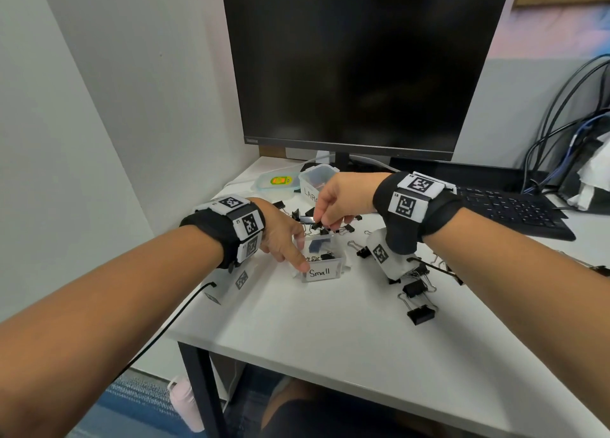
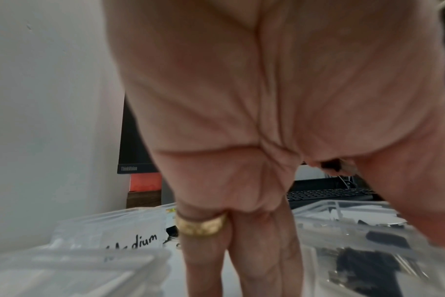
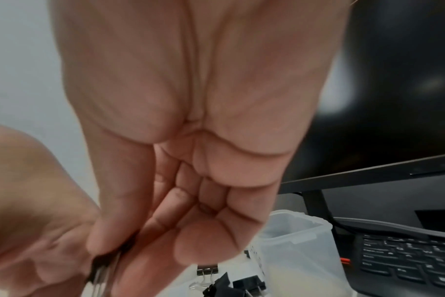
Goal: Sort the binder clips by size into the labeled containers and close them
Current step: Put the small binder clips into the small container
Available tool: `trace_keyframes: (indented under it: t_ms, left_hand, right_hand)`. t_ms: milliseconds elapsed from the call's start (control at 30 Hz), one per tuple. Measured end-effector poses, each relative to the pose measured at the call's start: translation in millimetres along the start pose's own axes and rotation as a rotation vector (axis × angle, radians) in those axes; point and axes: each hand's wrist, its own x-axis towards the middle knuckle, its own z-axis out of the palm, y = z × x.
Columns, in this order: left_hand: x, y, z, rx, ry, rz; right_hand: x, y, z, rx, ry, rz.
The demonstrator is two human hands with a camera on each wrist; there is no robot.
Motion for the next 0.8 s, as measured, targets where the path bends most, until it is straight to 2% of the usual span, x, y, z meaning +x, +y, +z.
trace_keyframes:
  t_ms: [67,167,267,400,567,667,800]
  left_hand:
    - [0.5,-0.4,0.4,0.001,0.000,0.001]
    - [0.2,-2.0,0.7,-0.011,-0.012,0.006]
    - [0.3,-2.7,0.7,-0.040,-0.016,0.015]
    - [1.5,-2.9,-0.2,-0.031,-0.038,0.019]
    - [1.3,-3.4,0.2,-0.041,-0.022,0.024]
    - [-1.0,-1.1,0.5,-0.040,-0.011,0.031]
    - [-2.0,-0.6,0.6,0.004,0.001,0.036]
  right_hand:
    - [0.2,-0.7,2.8,-0.001,-0.034,0.007]
    - [2.6,8.1,-1.1,-0.007,0.010,0.035]
    - [9.8,22.9,-6.3,-0.077,0.072,0.127]
    - [19.5,40.1,-1.5,-0.236,0.053,0.264]
    - [26.2,38.7,7.9,-0.552,-0.005,0.243]
    - [30.1,37.2,12.0,-0.631,-0.105,0.258]
    - [33.3,37.0,15.7,-0.744,-0.165,0.210]
